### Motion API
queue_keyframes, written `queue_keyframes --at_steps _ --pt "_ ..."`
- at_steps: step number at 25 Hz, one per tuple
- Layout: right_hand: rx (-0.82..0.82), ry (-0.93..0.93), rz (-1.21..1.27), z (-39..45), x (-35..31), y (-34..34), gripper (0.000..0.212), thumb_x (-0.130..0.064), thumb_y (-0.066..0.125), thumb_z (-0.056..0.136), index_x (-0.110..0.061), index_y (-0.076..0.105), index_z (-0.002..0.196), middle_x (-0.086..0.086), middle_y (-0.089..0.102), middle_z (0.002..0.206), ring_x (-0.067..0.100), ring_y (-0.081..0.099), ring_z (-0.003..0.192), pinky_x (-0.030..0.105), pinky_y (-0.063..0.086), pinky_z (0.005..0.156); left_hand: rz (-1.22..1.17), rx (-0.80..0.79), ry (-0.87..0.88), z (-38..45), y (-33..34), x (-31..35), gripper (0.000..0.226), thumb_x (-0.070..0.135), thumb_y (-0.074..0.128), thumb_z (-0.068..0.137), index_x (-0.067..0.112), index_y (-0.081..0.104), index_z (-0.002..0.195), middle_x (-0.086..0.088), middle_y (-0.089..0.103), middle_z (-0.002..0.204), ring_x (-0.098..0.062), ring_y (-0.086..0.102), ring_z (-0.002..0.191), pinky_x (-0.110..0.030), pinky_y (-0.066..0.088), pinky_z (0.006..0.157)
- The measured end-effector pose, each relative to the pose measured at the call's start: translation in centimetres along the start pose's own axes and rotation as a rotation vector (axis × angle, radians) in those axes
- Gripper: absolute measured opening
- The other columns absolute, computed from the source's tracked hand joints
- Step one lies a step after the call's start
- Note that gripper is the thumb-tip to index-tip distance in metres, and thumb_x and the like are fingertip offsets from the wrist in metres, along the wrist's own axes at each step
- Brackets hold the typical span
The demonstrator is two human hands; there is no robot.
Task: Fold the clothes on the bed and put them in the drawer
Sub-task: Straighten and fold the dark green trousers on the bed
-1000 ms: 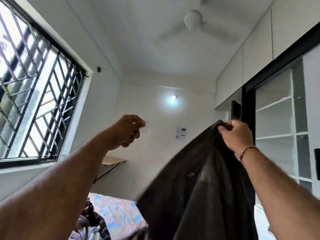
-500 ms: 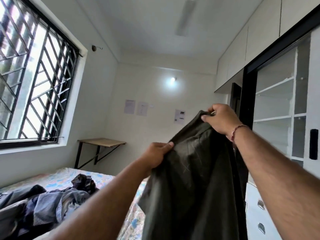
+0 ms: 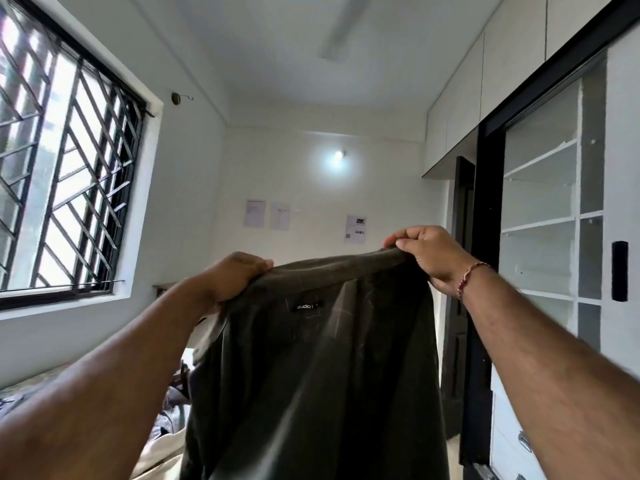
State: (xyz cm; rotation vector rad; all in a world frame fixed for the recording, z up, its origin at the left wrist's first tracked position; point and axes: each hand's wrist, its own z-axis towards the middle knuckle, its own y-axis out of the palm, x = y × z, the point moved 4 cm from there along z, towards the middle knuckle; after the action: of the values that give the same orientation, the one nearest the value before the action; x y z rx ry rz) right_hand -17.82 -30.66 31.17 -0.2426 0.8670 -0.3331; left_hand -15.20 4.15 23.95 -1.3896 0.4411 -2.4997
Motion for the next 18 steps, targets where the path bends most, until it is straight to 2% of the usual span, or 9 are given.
queue_keyframes --at_steps 2,4,7,9,10,12,15,16,18 --pt "-0.101 0.006 0.004 -0.7 -0.3 -0.1 0.011 -0.010 0.073 0.093 -0.011 0.081 0.100 0.009 0.074 0.115 0.027 0.066 0.119 0.042 0.052 0.106 0.049 -0.003 0.092 0.0 -1.0 1.3 0.033 0.050 0.069 0.093 0.020 0.069 0.107 -0.011 0.074 0.094 -0.027 0.067 0.083 -0.033 0.052 0.074" --pt "-0.164 -0.047 -0.198 -1.0 -0.5 -0.6 0.018 -0.016 0.081 0.087 -0.013 0.079 0.104 0.005 0.075 0.107 0.020 0.067 0.110 0.031 0.054 0.096 0.275 -0.141 0.228 -0.2 -2.2 2.9 0.039 0.044 0.082 0.087 0.037 0.056 0.115 -0.003 0.070 0.097 -0.019 0.067 0.082 -0.031 0.053 0.073" --pt "-0.005 -0.114 -0.390 -1.1 -1.2 -1.4 0.013 -0.020 0.083 0.085 -0.016 0.079 0.096 0.000 0.074 0.094 0.012 0.066 0.092 0.019 0.048 0.074 0.897 -0.124 0.449 0.8 -3.9 4.6 0.027 0.043 0.076 0.086 0.043 0.058 0.105 0.011 0.061 0.097 -0.011 0.058 0.088 -0.036 0.049 0.082" --pt "0.140 -0.134 -0.403 -0.8 -1.0 -2.1 0.008 -0.021 0.084 0.085 -0.016 0.078 0.088 0.000 0.074 0.088 0.014 0.068 0.085 0.021 0.048 0.069 1.175 -0.065 0.436 1.4 -4.9 4.8 0.015 0.035 0.072 0.090 0.036 0.066 0.105 0.012 0.060 0.097 -0.016 0.060 0.096 -0.037 0.048 0.086" --pt "0.210 -0.142 -0.433 -0.7 -0.9 -2.7 0.009 -0.022 0.084 0.085 -0.016 0.078 0.084 0.000 0.074 0.085 0.016 0.068 0.084 0.022 0.048 0.068 1.208 -0.018 0.410 1.4 -5.4 4.7 0.013 0.029 0.070 0.092 0.033 0.068 0.104 0.011 0.062 0.095 -0.018 0.061 0.097 -0.037 0.047 0.085" --pt "0.284 -0.167 -0.505 -0.6 -0.9 -4.1 0.012 -0.023 0.084 0.085 -0.017 0.075 0.079 -0.003 0.070 0.083 0.019 0.066 0.084 0.022 0.045 0.069 0.969 0.081 0.379 0.8 -6.4 4.3 0.016 0.012 0.066 0.096 0.027 0.072 0.099 0.007 0.067 0.087 -0.020 0.063 0.089 -0.033 0.044 0.080" --pt "0.221 -0.168 -0.553 -0.3 -1.0 -4.9 0.018 -0.025 0.083 0.086 -0.021 0.071 0.073 0.001 0.068 0.086 0.022 0.065 0.089 0.027 0.046 0.078 -0.055 0.271 0.233 -0.7 -6.8 4.1 0.038 -0.008 0.050 0.100 0.025 0.067 0.102 -0.008 0.066 0.088 -0.018 0.058 0.078 -0.032 0.046 0.068" --pt "0.196 -0.150 -0.549 -0.2 -1.1 -4.9 0.017 -0.026 0.083 0.087 -0.019 0.072 0.076 0.003 0.071 0.086 0.023 0.065 0.088 0.031 0.049 0.080 -0.244 0.329 0.204 -0.9 -6.7 4.3 0.042 -0.008 0.047 0.101 0.030 0.065 0.105 -0.012 0.066 0.091 -0.020 0.058 0.078 -0.033 0.046 0.065" --pt "0.195 -0.134 -0.534 -0.1 -1.5 -4.9 0.018 -0.029 0.083 0.086 -0.014 0.074 0.081 0.007 0.073 0.083 0.023 0.067 0.082 0.032 0.052 0.079 -0.268 0.367 0.225 -1.1 -6.7 5.3 0.039 -0.002 0.047 0.103 0.031 0.069 0.104 -0.011 0.072 0.095 -0.022 0.062 0.079 -0.034 0.050 0.067"
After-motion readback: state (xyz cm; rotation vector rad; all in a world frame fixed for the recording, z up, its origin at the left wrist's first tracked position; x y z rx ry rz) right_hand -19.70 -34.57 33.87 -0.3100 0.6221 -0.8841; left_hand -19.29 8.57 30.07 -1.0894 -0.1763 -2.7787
